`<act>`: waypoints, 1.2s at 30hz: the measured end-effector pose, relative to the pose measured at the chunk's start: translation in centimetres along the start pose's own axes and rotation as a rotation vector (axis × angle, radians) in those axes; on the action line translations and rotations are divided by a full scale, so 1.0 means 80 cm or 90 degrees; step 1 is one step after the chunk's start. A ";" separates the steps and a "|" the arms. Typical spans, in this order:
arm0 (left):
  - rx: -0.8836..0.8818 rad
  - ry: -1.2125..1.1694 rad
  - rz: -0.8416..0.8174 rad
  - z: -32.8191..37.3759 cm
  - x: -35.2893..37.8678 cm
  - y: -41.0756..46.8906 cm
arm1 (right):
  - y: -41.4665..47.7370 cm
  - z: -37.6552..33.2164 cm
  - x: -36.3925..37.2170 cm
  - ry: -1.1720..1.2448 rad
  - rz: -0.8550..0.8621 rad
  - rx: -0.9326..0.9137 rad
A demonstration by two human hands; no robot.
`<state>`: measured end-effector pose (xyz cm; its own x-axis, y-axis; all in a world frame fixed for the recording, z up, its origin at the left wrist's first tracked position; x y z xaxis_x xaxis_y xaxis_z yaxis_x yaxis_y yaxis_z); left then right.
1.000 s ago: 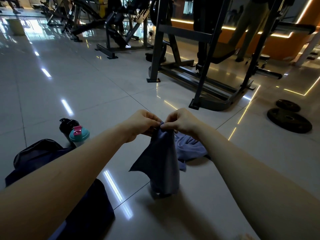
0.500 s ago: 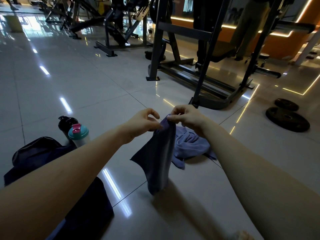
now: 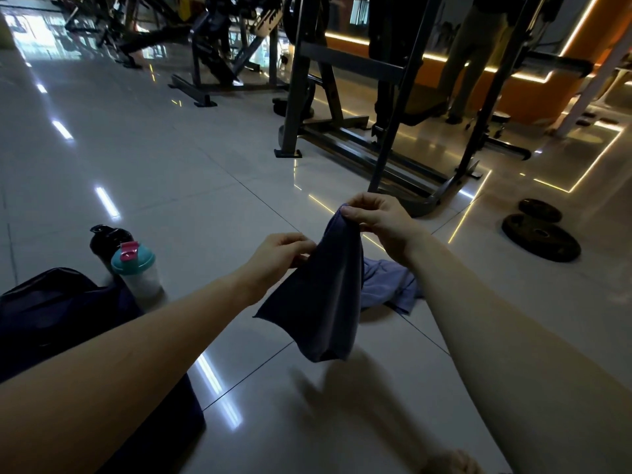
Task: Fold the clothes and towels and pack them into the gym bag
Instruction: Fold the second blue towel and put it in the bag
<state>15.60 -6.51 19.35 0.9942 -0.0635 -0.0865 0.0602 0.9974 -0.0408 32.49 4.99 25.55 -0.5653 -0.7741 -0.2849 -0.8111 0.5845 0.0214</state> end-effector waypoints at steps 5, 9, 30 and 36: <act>0.041 0.011 0.105 0.006 0.018 0.013 | 0.000 0.000 0.005 -0.015 -0.017 0.003; 0.057 0.016 0.129 0.008 0.022 0.017 | 0.000 -0.001 0.001 -0.020 -0.017 0.001; 0.112 0.470 0.065 0.000 0.019 0.021 | 0.007 0.042 -0.006 -0.003 0.146 0.054; 0.074 0.529 0.103 -0.008 0.018 0.023 | 0.008 0.037 -0.003 0.003 0.136 0.047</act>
<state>17.10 -4.78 18.47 0.6059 0.1201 -0.7864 -0.0229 0.9908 0.1337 32.58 6.30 22.80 -0.7238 -0.6322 -0.2763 -0.6601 0.7511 0.0105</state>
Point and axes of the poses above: each hand's wrist, its own y-axis towards the middle knuckle, its own x-axis out of the palm, z = x × y, the point moved 2 cm from there along y, towards the middle knuckle, and after that the axes turned 15 degrees about -z, right-handed, at the moved point
